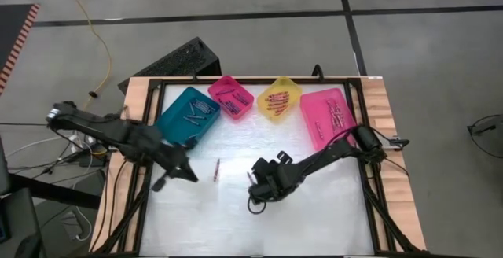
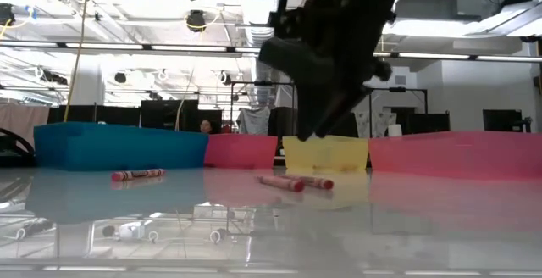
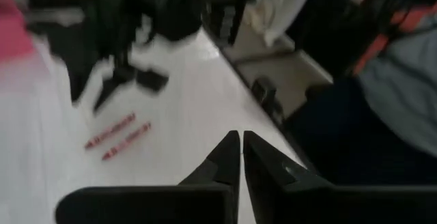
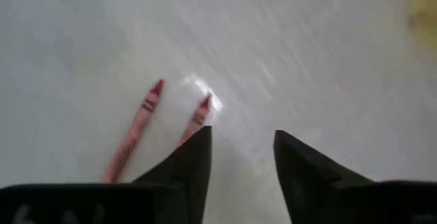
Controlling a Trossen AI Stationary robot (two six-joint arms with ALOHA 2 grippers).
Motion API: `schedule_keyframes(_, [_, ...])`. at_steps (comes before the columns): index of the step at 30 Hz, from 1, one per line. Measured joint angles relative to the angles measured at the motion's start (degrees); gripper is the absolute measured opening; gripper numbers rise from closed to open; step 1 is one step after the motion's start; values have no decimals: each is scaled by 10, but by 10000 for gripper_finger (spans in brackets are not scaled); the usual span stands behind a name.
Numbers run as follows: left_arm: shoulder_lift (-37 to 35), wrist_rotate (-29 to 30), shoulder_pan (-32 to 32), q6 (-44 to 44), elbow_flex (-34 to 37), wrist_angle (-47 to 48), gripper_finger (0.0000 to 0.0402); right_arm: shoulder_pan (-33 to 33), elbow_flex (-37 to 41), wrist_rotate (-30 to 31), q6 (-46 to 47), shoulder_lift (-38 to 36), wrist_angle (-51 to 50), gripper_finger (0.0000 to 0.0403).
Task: Sort crayons
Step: Put the red crayon into the yellow bin
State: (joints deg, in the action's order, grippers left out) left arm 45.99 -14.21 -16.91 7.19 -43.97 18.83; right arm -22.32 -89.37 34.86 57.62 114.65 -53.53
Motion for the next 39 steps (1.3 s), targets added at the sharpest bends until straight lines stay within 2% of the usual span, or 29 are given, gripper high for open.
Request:
schedule_keyframes(6, [-94,75,-33,9,0,0,44,25,45,-51,-37,-10,43,216])
schedule_keyframes(11, [-136,126,-51,8,0,4,82,32,113,-72,-37,-46,120,234])
schedule_keyframes(17, [-146,147,-53,9,0,33,114,35,211,-79,-36,-79,210,229])
schedule_keyframes(24, [-126,149,-53,28,0,50,123,34,303,-52,-34,-83,345,228])
schedule_keyframes(31, [-102,147,-53,36,0,49,123,20,327,-16,-11,-81,347,217])
schedule_keyframes(39, [-76,147,-53,36,0,48,123,15,329,-6,-11,-80,335,152])
